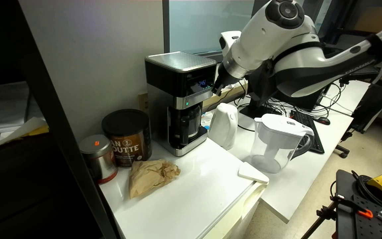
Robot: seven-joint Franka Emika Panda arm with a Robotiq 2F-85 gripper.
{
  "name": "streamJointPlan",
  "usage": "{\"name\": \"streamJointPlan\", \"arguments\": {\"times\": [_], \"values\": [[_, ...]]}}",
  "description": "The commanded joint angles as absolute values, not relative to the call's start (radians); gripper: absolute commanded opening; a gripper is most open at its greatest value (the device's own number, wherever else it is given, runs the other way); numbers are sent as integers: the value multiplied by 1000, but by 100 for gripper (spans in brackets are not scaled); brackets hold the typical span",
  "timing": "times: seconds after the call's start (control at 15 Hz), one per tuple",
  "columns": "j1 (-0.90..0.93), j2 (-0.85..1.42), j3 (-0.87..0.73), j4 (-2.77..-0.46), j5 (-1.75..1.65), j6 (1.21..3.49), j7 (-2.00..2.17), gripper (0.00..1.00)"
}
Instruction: Press a button on the coffee machine
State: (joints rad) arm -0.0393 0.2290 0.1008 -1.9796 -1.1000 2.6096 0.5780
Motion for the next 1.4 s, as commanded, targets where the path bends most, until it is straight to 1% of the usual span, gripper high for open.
{"name": "streamJointPlan", "arguments": {"times": [0.0,0.6,1.0,1.33], "values": [[-37,290,91,-1907,-1131,2631,608,3],[-38,312,91,-1892,-1126,2634,603,3],[-37,189,120,-2033,-1118,2652,524,2],[-34,41,151,-2196,-1131,2678,415,2]]}}
